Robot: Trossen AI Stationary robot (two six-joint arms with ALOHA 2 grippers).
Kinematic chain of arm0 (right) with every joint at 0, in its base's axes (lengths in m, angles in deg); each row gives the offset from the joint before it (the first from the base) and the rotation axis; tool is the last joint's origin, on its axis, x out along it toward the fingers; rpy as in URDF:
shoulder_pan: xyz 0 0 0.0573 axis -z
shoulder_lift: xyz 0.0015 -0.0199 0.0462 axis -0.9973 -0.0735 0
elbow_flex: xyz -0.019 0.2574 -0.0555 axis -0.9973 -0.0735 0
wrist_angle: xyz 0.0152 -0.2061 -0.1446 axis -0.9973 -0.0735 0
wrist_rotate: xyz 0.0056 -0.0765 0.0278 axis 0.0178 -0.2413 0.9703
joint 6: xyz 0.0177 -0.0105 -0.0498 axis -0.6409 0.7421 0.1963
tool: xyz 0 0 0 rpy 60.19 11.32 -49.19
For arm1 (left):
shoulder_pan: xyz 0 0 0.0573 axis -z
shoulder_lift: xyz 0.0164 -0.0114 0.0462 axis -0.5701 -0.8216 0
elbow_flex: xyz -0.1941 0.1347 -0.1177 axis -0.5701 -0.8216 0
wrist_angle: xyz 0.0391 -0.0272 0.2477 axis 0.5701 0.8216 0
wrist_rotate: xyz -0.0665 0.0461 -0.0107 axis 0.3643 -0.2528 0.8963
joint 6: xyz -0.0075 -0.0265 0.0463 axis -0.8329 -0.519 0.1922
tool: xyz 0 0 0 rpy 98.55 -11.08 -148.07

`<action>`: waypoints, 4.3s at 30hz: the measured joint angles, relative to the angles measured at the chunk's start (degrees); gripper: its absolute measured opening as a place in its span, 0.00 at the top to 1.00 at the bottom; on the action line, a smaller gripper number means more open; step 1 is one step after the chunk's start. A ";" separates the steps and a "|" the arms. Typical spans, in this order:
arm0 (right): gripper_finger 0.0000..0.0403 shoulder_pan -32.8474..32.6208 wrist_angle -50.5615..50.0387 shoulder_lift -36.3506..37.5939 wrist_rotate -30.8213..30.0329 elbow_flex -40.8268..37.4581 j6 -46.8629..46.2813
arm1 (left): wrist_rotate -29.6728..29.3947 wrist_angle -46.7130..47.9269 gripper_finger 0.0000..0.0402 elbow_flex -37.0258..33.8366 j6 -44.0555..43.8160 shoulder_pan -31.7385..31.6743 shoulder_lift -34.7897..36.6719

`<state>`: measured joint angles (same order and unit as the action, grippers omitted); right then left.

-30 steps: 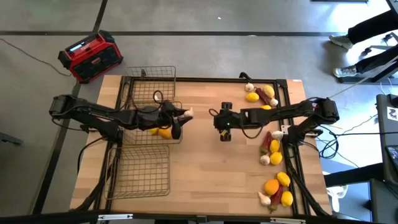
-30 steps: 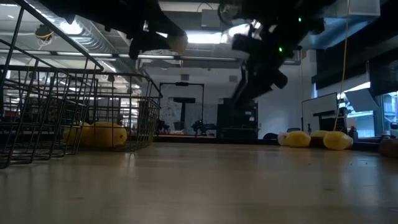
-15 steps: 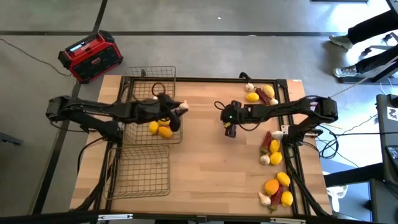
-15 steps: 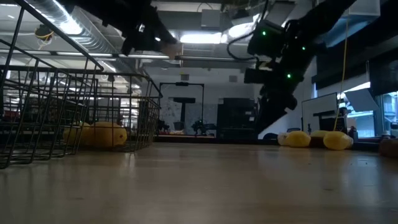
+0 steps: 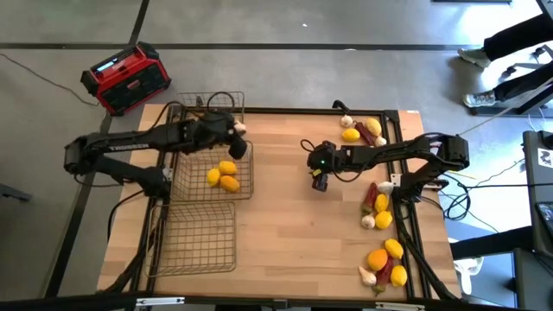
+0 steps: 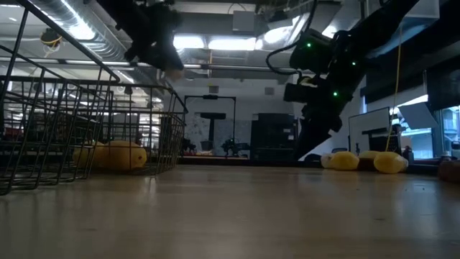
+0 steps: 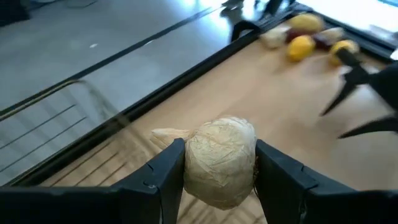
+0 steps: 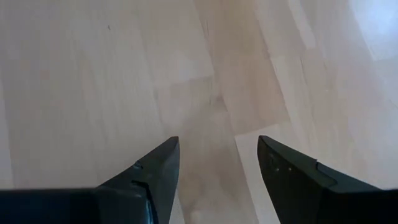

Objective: Sort produce into baskets
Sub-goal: Put the garlic in the top wire basket

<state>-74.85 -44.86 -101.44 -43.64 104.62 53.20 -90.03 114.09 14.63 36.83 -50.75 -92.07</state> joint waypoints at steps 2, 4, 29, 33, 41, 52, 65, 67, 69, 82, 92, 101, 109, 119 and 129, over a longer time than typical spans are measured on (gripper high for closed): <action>0.48 0.00 0.04 0.00 0.00 0.00 0.00 | 0.00 1.71 0.59 0.00 -0.01 -1.90 0.00; 0.48 0.00 0.05 0.00 0.00 0.00 0.07 | 0.04 3.13 0.59 0.00 -0.25 -3.77 0.00; 0.48 -0.02 1.45 -0.02 0.00 0.00 0.44 | 4.93 15.48 0.59 -0.07 -1.86 -24.84 -3.64; 0.48 -0.02 1.49 -0.02 0.00 0.00 0.44 | 8.89 17.69 0.59 -0.09 -1.70 -27.48 -6.50; 0.48 -0.02 2.38 -0.02 0.00 0.00 0.42 | 11.03 18.86 0.59 -0.07 -0.67 -30.24 -11.99; 0.48 -0.02 2.80 -0.04 0.00 0.00 0.44 | 13.25 19.05 0.59 -0.09 0.95 -30.55 -18.67; 0.48 -0.02 2.76 -0.04 0.00 0.00 0.44 | 13.38 18.77 0.47 -0.09 1.93 -30.40 -19.23; 0.48 -0.02 2.75 -0.04 0.00 0.00 0.44 | 13.29 18.77 0.42 -0.09 1.91 -30.40 -19.23; 0.48 -0.02 2.75 -0.04 0.00 0.00 0.44 | 13.22 18.67 0.38 -0.09 1.96 -30.40 -19.23; 0.48 -0.02 2.76 -0.04 0.00 0.00 0.44 | 12.59 18.68 0.33 -0.17 2.70 -28.96 -15.29; 0.48 -0.04 2.88 -0.04 -0.02 0.00 0.44 | 12.90 14.80 0.33 -0.15 3.88 -23.39 -2.09; 0.48 -0.04 3.08 -0.04 -0.02 0.00 0.44 | 11.17 13.85 0.33 -0.09 4.74 -20.87 2.47; 0.48 -0.04 3.15 -0.04 -0.36 0.00 0.46 | 11.04 13.83 0.33 -0.09 6.05 -20.76 2.32; 0.48 -0.03 3.15 -0.04 -0.55 0.00 0.48 | 12.58 11.13 0.34 -0.09 7.59 -17.44 2.34; 0.48 -0.04 3.17 -0.04 -0.09 0.00 0.48 | 13.86 -1.09 0.36 -0.09 13.54 -5.22 2.38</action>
<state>-74.89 -41.69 -101.49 -43.72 104.62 53.68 -76.18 113.00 14.54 50.37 -55.98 -89.68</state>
